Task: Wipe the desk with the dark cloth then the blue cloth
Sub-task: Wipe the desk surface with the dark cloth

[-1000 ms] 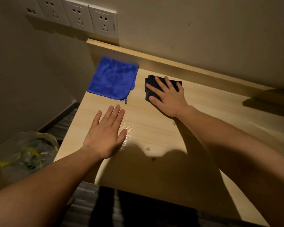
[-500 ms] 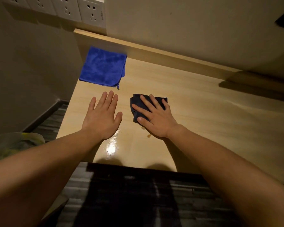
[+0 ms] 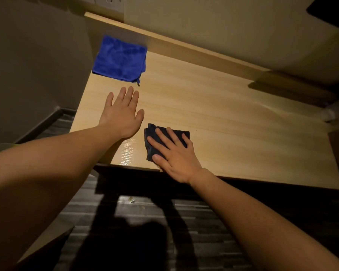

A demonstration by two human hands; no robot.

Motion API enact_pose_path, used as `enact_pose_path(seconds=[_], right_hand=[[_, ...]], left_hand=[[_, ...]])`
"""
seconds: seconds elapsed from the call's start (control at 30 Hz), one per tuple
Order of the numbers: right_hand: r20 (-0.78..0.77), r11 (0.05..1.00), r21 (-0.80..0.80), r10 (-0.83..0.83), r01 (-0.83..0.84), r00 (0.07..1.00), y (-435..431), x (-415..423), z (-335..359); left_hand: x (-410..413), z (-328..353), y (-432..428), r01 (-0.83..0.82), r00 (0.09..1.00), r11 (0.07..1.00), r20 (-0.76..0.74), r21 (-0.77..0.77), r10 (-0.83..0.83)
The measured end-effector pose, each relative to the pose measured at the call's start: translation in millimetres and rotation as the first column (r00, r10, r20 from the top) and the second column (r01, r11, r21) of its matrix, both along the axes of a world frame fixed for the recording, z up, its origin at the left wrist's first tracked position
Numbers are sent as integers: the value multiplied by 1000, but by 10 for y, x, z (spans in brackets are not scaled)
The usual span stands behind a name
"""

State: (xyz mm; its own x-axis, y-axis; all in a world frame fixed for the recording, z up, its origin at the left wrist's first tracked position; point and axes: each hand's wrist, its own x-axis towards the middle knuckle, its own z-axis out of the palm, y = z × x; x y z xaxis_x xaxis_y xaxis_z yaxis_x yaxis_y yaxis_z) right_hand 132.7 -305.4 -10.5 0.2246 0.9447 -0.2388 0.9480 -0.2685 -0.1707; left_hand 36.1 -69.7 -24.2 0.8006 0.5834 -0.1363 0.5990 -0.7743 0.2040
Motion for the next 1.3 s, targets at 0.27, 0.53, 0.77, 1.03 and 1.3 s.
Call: enact_pose_path(seconds=[0.27, 0.53, 0.77, 1.03, 1.3], right_hand=[[-232, 982, 168, -50, 91, 971, -242, -285, -31], [-697, 926, 104, -192, 363, 691, -531, -259, 238], [-707, 775, 235, -278, 587, 650, -159, 735, 657], [-190, 918, 277, -239, 285, 952, 836, 2283, 446], [35, 957, 210, -213, 201, 976, 1377, 2895, 80]], left_hand=[[72, 120, 40, -7, 999, 992, -43, -124, 2], [499, 136, -550, -23, 993, 984, 111, -176, 43], [591, -12, -664, -52, 999, 997, -7, -63, 52], [613, -20, -704, -80, 997, 997, -11, -17, 80], [646, -6, -698, -98, 994, 995, -45, 3, 98]])
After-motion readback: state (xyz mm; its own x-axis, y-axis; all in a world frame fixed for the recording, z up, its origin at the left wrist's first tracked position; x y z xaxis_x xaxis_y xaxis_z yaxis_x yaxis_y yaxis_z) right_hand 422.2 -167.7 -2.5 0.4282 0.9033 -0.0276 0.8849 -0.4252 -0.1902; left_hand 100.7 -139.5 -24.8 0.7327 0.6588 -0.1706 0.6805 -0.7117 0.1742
